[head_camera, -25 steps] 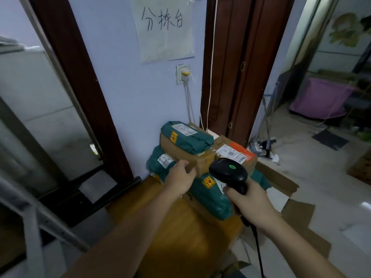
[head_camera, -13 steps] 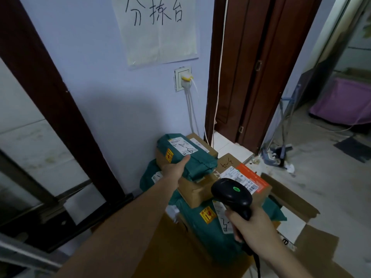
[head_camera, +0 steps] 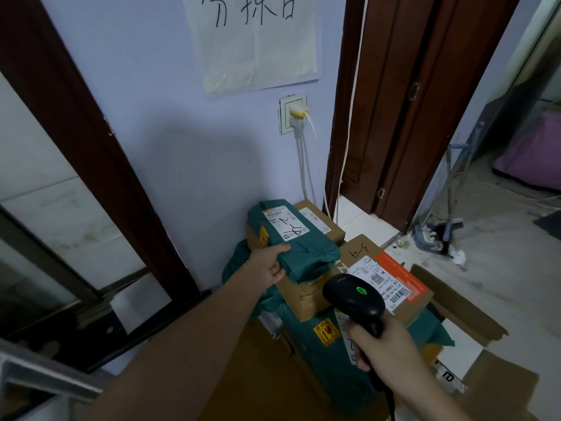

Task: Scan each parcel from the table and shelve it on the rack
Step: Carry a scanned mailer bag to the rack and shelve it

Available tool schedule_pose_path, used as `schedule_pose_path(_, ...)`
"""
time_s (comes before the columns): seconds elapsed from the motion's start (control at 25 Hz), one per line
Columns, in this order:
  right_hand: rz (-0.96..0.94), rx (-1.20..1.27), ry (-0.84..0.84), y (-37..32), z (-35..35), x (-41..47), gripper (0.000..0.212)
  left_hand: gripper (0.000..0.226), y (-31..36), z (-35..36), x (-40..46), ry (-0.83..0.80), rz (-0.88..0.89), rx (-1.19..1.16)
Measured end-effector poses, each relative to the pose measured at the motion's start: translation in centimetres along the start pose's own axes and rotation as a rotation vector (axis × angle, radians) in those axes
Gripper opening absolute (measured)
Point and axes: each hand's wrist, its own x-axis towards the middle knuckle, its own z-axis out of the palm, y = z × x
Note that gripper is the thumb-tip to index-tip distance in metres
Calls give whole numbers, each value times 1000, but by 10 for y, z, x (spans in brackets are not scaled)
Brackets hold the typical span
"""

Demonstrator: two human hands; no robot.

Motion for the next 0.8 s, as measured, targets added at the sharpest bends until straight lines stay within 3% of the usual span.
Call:
schedule_pose_path(0.24,-41,-12,-2,2,8,-4,9,43,-9,-6,-6,40,50,1)
schedule_pose_path(0.4,-38,-10,1,4,7,-10,7,22,-14,-7,-8,46,114,-125)
schedule_pose_path(0.56,-36,-2,1,2,8,-15,6,73,-25,-21,13,208,196,-120)
schedule_pose_path(0.64,-42,6,4,0,8,-19,7,81,-27,-23,-9,121,164,-138)
schedule_pose_path(0.8,-100,-27,42,-8,12,-36,11,53,-35,-35,-47,-134,176,-82)
